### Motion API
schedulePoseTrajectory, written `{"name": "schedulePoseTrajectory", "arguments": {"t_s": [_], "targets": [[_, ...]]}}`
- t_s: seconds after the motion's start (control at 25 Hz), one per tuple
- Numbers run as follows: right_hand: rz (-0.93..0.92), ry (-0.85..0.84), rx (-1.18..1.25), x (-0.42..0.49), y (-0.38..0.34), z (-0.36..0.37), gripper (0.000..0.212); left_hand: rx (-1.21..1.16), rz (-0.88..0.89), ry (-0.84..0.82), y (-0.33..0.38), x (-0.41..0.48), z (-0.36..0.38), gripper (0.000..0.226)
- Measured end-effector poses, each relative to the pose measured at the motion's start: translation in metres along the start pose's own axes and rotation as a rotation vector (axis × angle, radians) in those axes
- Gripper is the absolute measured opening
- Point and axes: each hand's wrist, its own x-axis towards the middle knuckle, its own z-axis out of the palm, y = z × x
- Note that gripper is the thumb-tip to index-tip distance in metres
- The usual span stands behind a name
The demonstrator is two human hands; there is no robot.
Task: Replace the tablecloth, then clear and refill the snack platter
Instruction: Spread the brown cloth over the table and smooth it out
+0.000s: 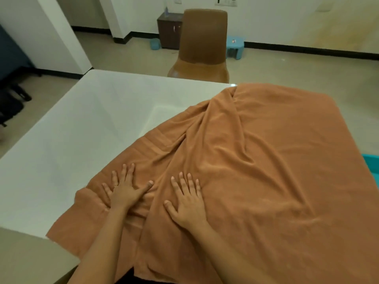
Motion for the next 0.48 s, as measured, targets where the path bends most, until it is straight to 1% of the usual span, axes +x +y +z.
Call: {"name": "schedulePoseTrajectory", "arguments": {"t_s": [0.04,0.16,0.24,0.48], "targets": [[0.001,0.005,-0.016,-0.001,0.002,0.002,0.074,0.025,-0.003,0.005,-0.006,0.000,0.002,0.097],[0.008,0.013,-0.009,0.000,0.002,0.000,0.076,0.090,0.029,0.143,-0.006,-0.004,0.009,0.097],[0.008,0.008,-0.013,0.001,0.000,-0.001,0.077,0.103,0.035,0.199,-0.004,-0.003,0.012,0.097],[0.004,-0.027,-0.033,0.001,0.001,0.001,0.077,0.111,0.042,0.210,-0.004,0.002,0.015,0.095]]}}
